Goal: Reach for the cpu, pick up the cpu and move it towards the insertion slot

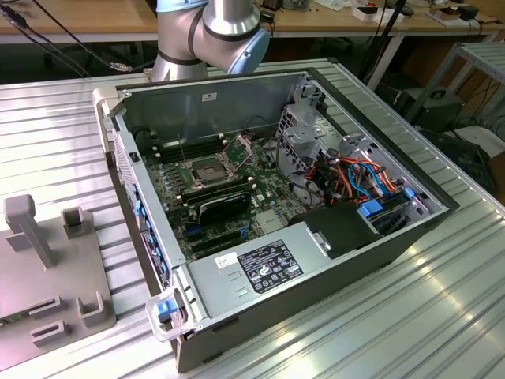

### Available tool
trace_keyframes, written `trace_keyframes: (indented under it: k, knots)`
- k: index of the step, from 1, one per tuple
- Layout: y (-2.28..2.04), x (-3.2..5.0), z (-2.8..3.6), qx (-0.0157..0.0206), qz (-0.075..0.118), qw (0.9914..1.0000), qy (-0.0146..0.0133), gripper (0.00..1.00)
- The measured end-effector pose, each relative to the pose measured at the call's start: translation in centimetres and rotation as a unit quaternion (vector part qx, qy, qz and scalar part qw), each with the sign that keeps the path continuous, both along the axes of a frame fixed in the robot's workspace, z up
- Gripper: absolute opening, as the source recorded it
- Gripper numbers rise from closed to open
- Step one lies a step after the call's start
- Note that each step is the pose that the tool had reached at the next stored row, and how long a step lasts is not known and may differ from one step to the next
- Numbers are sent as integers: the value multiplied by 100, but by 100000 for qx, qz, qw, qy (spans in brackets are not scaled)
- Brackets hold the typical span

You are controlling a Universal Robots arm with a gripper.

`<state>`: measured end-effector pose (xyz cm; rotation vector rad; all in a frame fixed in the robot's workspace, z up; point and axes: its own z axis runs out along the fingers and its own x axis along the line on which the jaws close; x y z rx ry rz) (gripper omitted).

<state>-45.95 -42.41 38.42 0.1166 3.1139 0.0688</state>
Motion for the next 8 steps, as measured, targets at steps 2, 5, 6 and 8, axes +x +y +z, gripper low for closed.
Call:
trace_keyframes:
  k: [2, 5, 6, 8]
  knots:
    - [0, 0, 0, 2, -2, 100000, 0, 11]
    - [0, 0, -1, 1, 0, 100000, -1, 11]
    - [0, 0, 0, 1, -1, 100000, 2, 11]
    - [0, 0, -1, 0, -1, 100000, 0, 24]
